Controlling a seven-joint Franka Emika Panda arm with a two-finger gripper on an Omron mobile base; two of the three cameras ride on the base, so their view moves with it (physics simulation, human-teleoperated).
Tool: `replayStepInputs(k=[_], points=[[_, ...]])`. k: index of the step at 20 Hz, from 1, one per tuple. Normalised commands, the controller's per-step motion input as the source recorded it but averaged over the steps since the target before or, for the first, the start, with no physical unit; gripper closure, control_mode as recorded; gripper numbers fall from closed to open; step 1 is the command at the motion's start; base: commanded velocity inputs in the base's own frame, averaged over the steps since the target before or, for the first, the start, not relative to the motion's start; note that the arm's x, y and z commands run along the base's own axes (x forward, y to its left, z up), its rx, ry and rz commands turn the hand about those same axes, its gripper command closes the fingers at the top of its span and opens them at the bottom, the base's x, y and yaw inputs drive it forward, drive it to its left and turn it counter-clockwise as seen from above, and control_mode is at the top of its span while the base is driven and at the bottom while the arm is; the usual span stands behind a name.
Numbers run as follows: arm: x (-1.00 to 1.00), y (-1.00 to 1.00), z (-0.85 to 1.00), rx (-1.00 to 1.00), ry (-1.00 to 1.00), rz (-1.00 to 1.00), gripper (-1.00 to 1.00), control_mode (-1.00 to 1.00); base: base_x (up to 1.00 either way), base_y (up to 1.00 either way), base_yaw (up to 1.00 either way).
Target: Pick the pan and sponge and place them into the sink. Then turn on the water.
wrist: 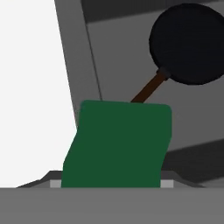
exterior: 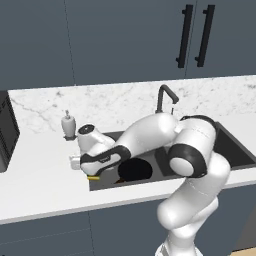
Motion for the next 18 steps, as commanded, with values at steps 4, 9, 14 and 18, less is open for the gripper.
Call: replayStepInputs(k=[4,9,14,18], points=[[0.02,-0.87,0.0,0.03,0.0,0.0,1.0,-1.0,0.0,0.0,0.0],[0.2,-0.81,0.0,0.04,0.0,0.0,1.0,-1.0,0.0,0.0,0.0],[0.42,-0.64,-0.01,0.04,0.04,0.0,1.0,-1.0,0.0,0.0,0.0],[0.55,-0.42,0.0,0.04,0.11,0.0,1.0,-1.0,0.0,0.0,0.0]])
